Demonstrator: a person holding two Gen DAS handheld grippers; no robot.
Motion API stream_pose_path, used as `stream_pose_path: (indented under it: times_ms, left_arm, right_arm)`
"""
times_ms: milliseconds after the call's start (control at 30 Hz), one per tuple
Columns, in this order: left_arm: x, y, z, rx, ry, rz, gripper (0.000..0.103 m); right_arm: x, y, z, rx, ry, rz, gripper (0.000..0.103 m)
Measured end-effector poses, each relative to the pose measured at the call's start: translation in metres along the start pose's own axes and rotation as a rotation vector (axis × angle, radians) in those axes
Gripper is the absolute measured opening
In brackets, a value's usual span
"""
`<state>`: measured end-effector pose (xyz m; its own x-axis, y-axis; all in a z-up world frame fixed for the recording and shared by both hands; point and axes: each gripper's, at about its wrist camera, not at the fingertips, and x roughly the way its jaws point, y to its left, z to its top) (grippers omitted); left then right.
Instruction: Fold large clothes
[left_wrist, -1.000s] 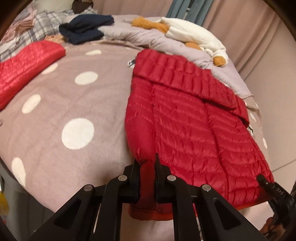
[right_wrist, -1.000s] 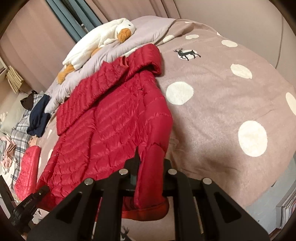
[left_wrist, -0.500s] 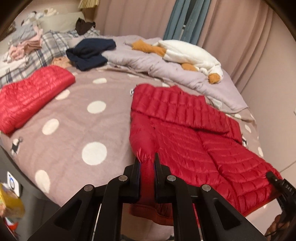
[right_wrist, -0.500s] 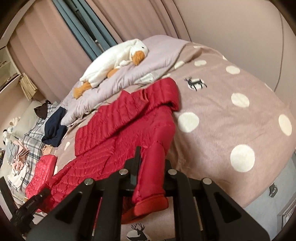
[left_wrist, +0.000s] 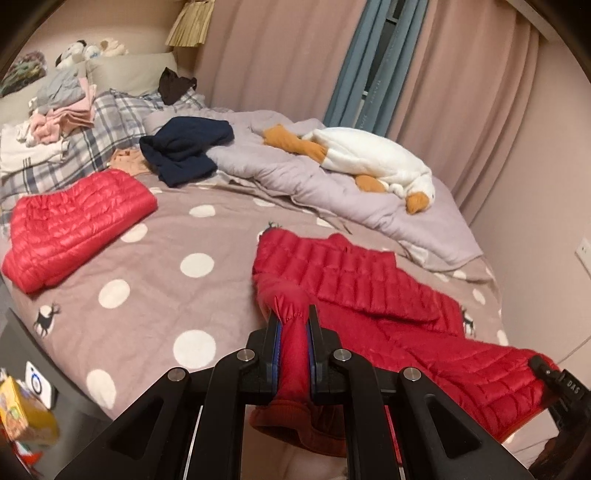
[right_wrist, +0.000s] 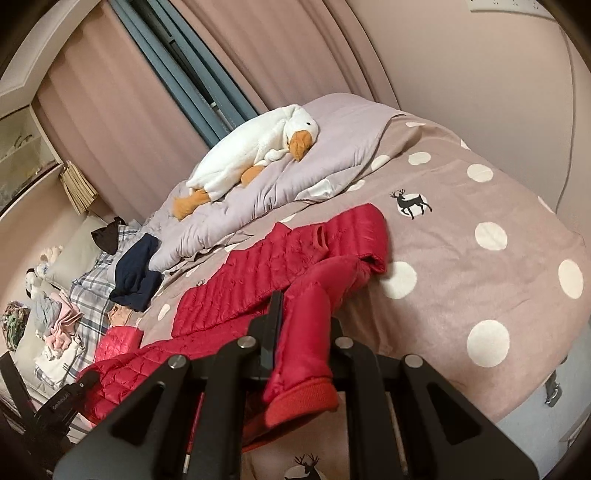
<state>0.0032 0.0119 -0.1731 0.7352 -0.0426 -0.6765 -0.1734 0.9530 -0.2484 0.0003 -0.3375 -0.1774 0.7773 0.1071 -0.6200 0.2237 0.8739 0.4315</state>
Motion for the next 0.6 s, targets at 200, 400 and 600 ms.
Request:
stream_pose_path:
  times_ms: [200,400,600]
  left_arm:
    - [0.019,0.004,0.018,-0.049,-0.008,-0.017,0.01]
    - [0.003,-0.008,0.031,-0.039,-0.061,-0.018,0.01]
    - [0.003,-0.04,0.051,-0.044,-0.032,0.055,0.01]
  right_arm:
    - [0.014,0.013,0.016,-0.045,-0.008,0.002,0.012]
    - [0.009,0.005,0.031,0.019,-0.054,0.084,0.012]
    - [0.02,0.0,0.066,0.018,-0.012,0.152,0.012]
